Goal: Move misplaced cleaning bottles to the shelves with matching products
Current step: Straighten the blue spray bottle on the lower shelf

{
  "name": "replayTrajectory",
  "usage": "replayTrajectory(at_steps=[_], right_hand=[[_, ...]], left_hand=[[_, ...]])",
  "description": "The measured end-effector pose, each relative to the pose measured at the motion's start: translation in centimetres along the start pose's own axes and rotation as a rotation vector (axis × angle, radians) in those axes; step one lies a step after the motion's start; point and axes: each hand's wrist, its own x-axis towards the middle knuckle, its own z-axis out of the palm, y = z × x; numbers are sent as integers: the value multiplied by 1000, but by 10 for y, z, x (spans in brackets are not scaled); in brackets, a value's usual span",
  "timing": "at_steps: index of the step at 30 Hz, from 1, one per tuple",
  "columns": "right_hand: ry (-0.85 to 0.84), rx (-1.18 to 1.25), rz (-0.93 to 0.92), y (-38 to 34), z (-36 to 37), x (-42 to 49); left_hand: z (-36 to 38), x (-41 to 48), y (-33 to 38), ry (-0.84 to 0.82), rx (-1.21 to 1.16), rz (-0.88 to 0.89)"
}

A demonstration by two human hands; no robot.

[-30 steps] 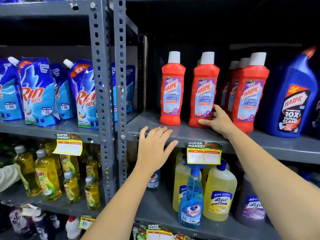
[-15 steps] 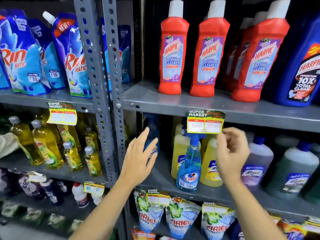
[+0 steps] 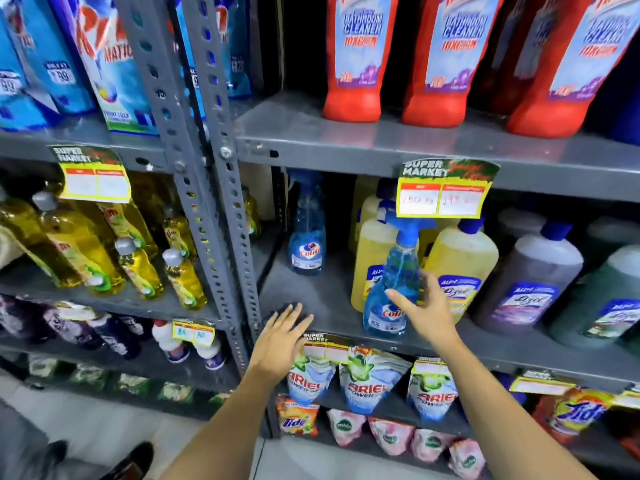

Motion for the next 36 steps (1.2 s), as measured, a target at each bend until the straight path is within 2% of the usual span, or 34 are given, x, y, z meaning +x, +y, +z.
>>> replayTrajectory(at_steps=[5, 8, 11, 24, 36], right_hand=[[-70, 13, 82, 5, -1, 3], [-113, -136, 19, 6, 5, -4], [-82, -228, -37, 5, 19, -12], [-211, -221, -135, -22, 108, 0], [-247, -164, -62, -31, 145, 28]], left_hand=[[10, 3, -5, 89, -99, -36], [13, 2, -5, 110, -157, -48], [14, 2, -4, 136, -177, -33], [28, -1, -1, 313, -280, -38], [30, -6, 6, 391, -293, -60]])
